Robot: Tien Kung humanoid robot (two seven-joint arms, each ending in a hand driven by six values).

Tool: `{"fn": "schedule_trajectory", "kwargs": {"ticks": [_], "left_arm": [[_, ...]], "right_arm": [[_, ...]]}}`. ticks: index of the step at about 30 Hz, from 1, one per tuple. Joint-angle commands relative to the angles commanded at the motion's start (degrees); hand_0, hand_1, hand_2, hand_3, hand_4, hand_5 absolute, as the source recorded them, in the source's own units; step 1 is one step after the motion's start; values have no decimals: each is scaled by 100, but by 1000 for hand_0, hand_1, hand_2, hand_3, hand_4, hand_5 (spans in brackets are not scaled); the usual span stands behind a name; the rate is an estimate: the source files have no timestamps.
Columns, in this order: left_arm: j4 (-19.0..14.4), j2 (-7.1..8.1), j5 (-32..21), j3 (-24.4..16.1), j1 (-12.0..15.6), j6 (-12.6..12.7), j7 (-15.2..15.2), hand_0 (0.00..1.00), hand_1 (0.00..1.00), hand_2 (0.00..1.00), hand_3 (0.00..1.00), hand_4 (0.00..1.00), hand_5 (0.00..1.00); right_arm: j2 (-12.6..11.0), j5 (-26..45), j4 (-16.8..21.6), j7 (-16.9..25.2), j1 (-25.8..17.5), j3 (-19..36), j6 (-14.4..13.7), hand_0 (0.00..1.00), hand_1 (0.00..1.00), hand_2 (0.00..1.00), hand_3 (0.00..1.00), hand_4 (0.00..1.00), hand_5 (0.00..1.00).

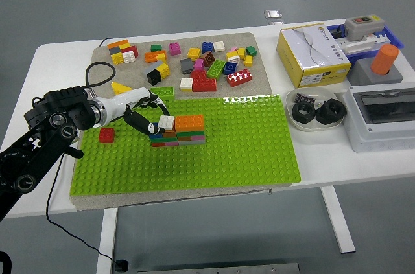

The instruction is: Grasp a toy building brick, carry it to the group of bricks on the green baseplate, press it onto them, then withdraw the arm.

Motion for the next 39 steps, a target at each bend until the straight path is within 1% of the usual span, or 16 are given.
{"fn": "schedule_trajectory", "kwargs": {"ticks": [1,2,7,8,13,14,19,20,25,26,33,39], "left_arm": [[1,0,1,0,1,-3,0,998,935,898,508,429,2],[2,-1,2,1,2,-5,-2,998,940,917,565,458,2],[8,-6,8,4,5,-6,-18,998,940,917,565,458,2],[10,-7,10,6,4,-5,-23,998,945,924,583,508,2],[23,-12,13,12,6,3,-41,998,945,924,583,508,2],[24,-12,13,12,6,3,-46,998,947,932,613,575,2],[25,-16,17,16,9,15,-77,998,947,932,613,575,2],[25,-18,19,16,10,23,-86,998,948,937,646,625,2],[25,-21,27,7,12,54,-126,998,948,937,646,625,2],[26,-21,26,6,12,57,-130,998,951,937,676,687,2],[40,-28,24,2,14,71,-148,998,954,938,687,696,2],[35,-23,19,-3,17,21,-128,998,956,938,686,696,2]], "right_arm": [[0,-1,0,0,-1,3,0,726,675,741,873,722,998],[0,-2,0,0,-2,5,0,728,675,741,871,718,998],[1,-5,0,0,-3,6,1,728,675,741,871,718,998],[2,-7,0,0,-3,10,0,728,675,741,870,711,998],[3,-11,0,0,-6,14,0,728,675,741,870,711,998],[3,-13,0,0,-7,15,0,730,675,741,869,708,998],[4,-21,0,-3,-13,16,1,730,675,741,869,708,998],[5,-23,0,-4,-15,17,2,730,675,741,869,706,998],[6,-29,0,-7,-20,22,3,730,675,741,869,706,998],[7,-29,0,-7,-21,22,3,729,675,741,869,705,998],[10,-28,0,-8,-20,28,4,730,675,741,868,704,998],[13,-39,0,-12,-20,41,5,729,675,741,867,703,998]]}}
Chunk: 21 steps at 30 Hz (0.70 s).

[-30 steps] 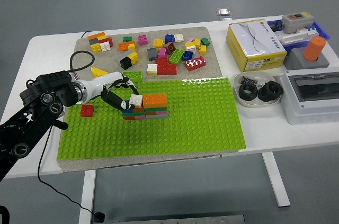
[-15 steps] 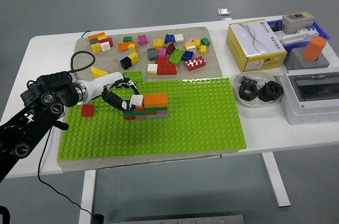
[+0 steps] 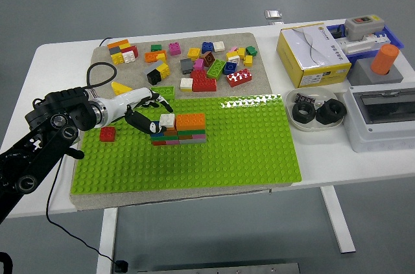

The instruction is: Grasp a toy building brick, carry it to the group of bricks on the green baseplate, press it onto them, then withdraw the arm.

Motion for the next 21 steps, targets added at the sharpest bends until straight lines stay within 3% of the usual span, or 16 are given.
{"fn": "schedule_trajectory", "kwargs": {"ticks": [10,21], "left_arm": [[-49,19,-2,-13,4,-84,24,998,957,941,694,703,2],[-78,25,9,-17,6,-119,-9,998,960,947,753,776,2]], "right_arm": [[5,-36,0,-7,1,43,-2,731,675,740,867,702,998],[11,-50,0,-8,3,65,-7,729,674,739,864,700,998]]}}
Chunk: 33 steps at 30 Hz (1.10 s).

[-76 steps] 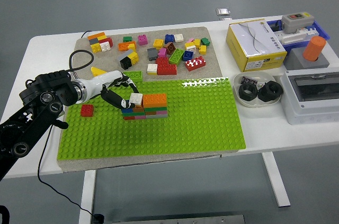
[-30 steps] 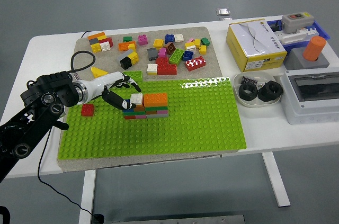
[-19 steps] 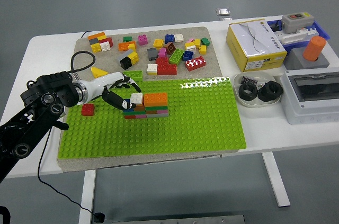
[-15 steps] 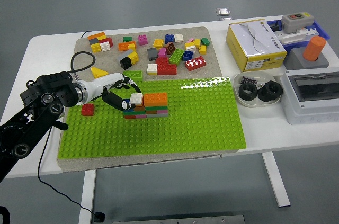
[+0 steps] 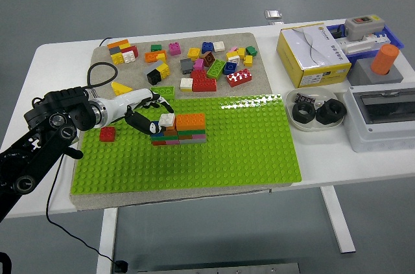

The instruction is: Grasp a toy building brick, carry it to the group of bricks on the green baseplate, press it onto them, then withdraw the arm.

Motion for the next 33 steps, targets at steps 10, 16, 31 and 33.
{"fn": "schedule_trajectory", "kwargs": {"ticks": [10,16,31,33], "left_arm": [[-23,8,23,-28,10,-15,6,998,964,951,760,799,2],[-118,51,55,-106,27,-56,43,998,964,951,759,812,2],[-1580,466,705,-511,451,47,414,998,954,922,639,828,69],[-1729,478,846,-462,519,95,437,998,950,907,618,826,94]], "right_arm": [[4,-9,0,-4,-2,9,-1,732,675,738,860,697,998],[5,-9,0,-7,-6,19,-5,729,675,738,856,696,998],[9,-37,0,-35,-50,71,-7,731,675,738,853,690,998],[8,-33,0,-32,-52,67,-6,732,675,738,851,686,998]]}}
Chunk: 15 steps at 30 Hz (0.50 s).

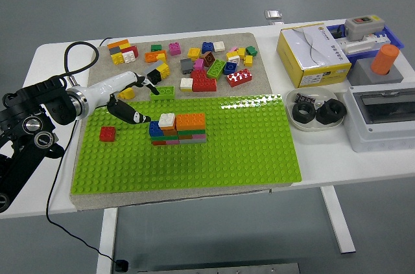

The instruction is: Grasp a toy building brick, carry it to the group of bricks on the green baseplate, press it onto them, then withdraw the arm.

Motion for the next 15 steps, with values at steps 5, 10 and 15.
{"fn": "schedule_trajectory", "kwargs": {"ticks": [5,10,15], "left_arm": [[-160,47,235,148,129,151,-69,998,951,909,619,861,172],[-256,89,445,337,221,312,-194,998,951,909,619,861,172],[-256,94,472,519,264,392,-275,998,953,912,610,838,129]], "right_arm": [[-5,5,0,5,-7,-11,3,732,674,738,851,685,998],[-3,-12,0,4,-14,-5,5,732,674,738,851,685,998],[3,-33,0,0,-19,11,6,733,674,738,849,685,998]]}}
